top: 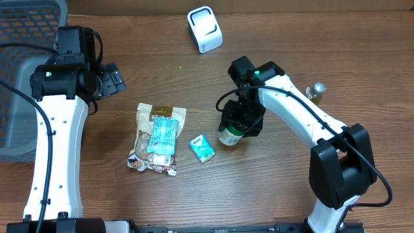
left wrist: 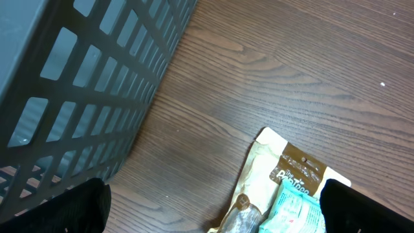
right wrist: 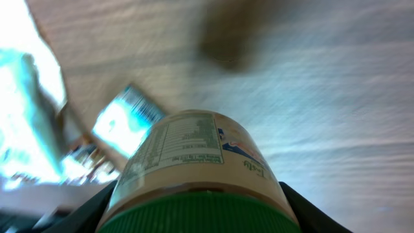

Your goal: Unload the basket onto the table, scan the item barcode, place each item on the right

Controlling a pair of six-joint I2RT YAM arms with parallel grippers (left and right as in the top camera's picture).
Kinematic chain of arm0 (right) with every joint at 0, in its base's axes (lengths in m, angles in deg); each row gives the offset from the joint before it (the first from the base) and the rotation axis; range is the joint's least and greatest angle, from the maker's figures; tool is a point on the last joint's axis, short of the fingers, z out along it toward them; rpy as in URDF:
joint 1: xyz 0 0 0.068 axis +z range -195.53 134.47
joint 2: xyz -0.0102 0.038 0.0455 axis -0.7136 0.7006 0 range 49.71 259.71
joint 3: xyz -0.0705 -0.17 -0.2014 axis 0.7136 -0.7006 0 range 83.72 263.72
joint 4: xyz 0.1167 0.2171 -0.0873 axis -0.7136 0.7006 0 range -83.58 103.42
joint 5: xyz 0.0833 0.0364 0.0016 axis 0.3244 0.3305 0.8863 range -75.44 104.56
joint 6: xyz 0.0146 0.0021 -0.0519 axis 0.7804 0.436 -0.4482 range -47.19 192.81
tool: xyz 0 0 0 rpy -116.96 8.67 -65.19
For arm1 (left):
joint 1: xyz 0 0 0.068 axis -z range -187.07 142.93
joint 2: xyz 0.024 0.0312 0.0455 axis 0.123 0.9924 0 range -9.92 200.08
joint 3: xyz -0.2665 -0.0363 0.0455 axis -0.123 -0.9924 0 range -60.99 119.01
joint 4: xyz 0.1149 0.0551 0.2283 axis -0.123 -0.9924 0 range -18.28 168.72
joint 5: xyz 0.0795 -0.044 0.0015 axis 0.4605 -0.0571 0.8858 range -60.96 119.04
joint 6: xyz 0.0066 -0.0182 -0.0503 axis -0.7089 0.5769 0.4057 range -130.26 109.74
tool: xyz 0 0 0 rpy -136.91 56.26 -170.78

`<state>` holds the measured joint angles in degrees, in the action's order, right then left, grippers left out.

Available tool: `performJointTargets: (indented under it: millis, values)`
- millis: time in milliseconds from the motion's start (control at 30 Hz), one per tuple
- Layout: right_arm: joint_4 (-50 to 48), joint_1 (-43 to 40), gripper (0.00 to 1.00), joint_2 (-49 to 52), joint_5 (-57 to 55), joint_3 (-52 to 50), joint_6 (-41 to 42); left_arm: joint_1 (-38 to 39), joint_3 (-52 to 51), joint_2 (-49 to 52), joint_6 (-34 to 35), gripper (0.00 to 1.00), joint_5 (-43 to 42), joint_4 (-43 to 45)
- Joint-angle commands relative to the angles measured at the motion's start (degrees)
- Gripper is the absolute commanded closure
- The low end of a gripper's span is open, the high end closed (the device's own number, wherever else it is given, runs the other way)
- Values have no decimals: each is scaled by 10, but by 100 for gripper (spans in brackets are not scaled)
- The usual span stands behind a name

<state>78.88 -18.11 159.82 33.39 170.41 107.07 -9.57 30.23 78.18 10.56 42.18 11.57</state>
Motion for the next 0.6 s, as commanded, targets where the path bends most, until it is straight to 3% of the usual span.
performJointTargets:
  millis: [0,200,567]
  values:
    - [5,2,46,-18,125,17,-2,-1,5,-3,-7,1,8,1]
    - [21,2,46,-18,204,17,-2,-1,5,-3,-7,1,8,1]
    - [85,2,46,-18,225,17,-2,-1,5,-3,-7,0,8,1]
